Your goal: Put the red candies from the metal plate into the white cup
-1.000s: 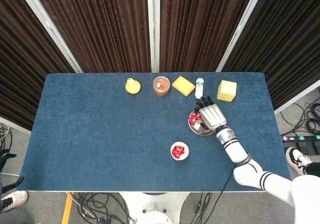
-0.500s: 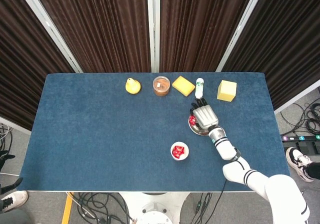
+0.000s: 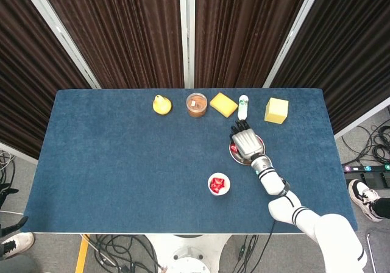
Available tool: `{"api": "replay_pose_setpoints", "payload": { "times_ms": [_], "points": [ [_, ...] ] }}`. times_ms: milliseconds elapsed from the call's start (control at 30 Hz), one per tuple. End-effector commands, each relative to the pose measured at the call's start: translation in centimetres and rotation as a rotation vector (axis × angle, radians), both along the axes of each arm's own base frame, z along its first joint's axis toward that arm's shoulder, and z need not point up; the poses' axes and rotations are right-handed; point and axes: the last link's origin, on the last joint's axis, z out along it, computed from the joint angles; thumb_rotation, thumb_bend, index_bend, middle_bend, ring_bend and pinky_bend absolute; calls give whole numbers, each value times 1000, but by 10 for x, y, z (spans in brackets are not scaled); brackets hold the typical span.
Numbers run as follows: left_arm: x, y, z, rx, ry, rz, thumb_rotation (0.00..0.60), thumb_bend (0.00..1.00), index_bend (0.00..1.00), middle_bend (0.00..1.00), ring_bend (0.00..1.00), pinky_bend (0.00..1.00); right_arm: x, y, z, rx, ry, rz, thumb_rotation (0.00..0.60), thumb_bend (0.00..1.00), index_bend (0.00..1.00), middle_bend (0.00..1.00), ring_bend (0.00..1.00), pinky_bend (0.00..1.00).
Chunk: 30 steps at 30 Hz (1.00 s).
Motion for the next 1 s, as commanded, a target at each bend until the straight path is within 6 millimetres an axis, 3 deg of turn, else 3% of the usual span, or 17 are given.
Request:
{"api": "replay_pose_setpoints", "payload": {
  "times_ms": [33,167,300,567,733,1000],
  "points": [
    [0,0,0,0,0,0,600,125,366,310,266,265,0,0,0,-6,-3,4,600,313,548,188,0,0],
    [-1,-1,0,1,-1,-1,600,125,366,310,266,265,1,0,7,-25,-29,15,600,329,588,198,0,0],
    [-2,-1,1,0,1,0,600,125,366,310,266,265,11,8,26,-56,-113,90,600,331,590,196,0,0],
    [3,2,1,-3,7,-17,600,125,366,310,266,265,49,76,66,46,-291,319,600,329,592,196,0,0],
    [6,2,1,-2,9,-23,600,125,366,310,266,265,57,108,65,134,-311,367,600,329,586,191,0,0],
    [7,0,1,1,7,-17,600,124,366,310,266,265,55,123,53,191,-283,366,600,328,530,178,0,0]
  ]
}}
